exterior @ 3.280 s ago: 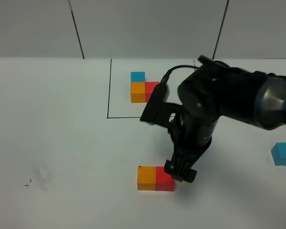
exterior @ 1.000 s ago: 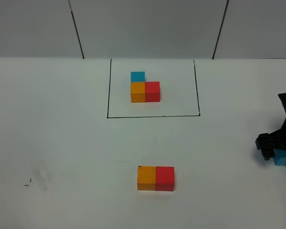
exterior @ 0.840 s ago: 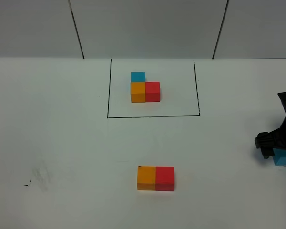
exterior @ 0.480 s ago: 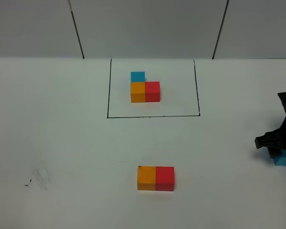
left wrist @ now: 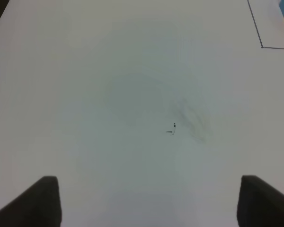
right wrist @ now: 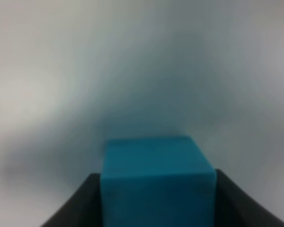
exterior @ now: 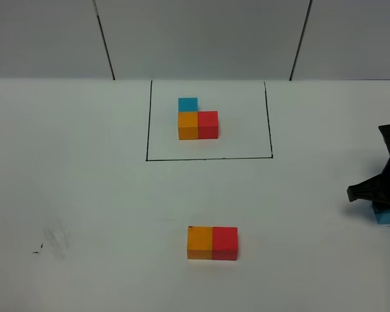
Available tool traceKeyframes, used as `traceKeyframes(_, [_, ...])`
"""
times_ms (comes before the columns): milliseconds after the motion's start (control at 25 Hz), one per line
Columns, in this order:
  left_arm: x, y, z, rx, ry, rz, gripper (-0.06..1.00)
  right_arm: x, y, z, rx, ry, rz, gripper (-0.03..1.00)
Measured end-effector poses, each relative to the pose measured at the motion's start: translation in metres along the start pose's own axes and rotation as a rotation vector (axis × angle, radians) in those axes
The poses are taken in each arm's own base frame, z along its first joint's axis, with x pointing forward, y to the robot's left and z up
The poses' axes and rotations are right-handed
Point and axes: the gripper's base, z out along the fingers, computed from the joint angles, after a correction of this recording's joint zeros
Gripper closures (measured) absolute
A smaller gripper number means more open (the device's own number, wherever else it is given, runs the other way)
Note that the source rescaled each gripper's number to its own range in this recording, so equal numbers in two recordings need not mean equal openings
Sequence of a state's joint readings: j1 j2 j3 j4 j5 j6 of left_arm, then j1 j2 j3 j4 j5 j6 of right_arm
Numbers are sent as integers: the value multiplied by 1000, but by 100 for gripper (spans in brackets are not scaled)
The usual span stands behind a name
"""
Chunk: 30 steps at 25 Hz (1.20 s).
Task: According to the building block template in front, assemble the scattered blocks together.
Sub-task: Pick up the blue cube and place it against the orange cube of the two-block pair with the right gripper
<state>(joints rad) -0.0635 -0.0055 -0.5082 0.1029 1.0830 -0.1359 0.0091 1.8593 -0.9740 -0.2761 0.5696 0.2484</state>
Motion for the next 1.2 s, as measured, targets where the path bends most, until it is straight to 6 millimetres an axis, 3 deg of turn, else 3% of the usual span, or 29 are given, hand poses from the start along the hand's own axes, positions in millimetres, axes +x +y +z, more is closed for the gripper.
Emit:
traceKeyframes(160, [0,0,0,0,0,0,28,-3,1,-4,1,8,8,73])
traceKeyframes(320, [0,0,0,0,0,0,28,-15,16,-33,4,-7,29,73])
traceKeyframes(480, [0,0,0,0,0,0,28,-30,50,-70,-43,-64,21,73])
traceKeyframes(760, [0,0,0,0,0,0,28,-40,128,-112,-174,-154,9,73])
traceKeyframes(1200, [0,0,0,0,0,0,28,-49,213,-101,-162,-59,195,73])
